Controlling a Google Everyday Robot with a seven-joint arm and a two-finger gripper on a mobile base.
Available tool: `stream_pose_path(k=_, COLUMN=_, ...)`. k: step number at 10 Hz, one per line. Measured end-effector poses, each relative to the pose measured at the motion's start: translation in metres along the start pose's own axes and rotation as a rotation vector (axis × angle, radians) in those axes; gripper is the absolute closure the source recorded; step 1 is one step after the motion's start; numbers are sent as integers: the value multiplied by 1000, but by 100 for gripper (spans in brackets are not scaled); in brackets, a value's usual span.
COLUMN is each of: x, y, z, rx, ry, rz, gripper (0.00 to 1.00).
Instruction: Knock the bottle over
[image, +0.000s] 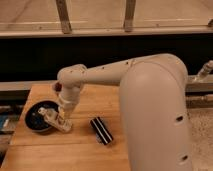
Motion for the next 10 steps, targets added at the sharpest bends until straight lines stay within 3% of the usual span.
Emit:
stream_pose_path(k=3, x=-34, y=-11, z=-12, rx=-29, ry=-100, rz=52, gripper=100)
stream_pose_path(k=6, x=-23, y=-36, z=-31, rx=-4, ry=-163, rz=148, gripper=100)
stream_pose_path(k=7, x=-22, y=-37, z=-31, rx=-3, ry=-162, rz=150, gripper=99)
stream_pose_path(k=10, x=-22, y=-36, z=-30, rx=-3, ry=-161, rz=149, gripper=73)
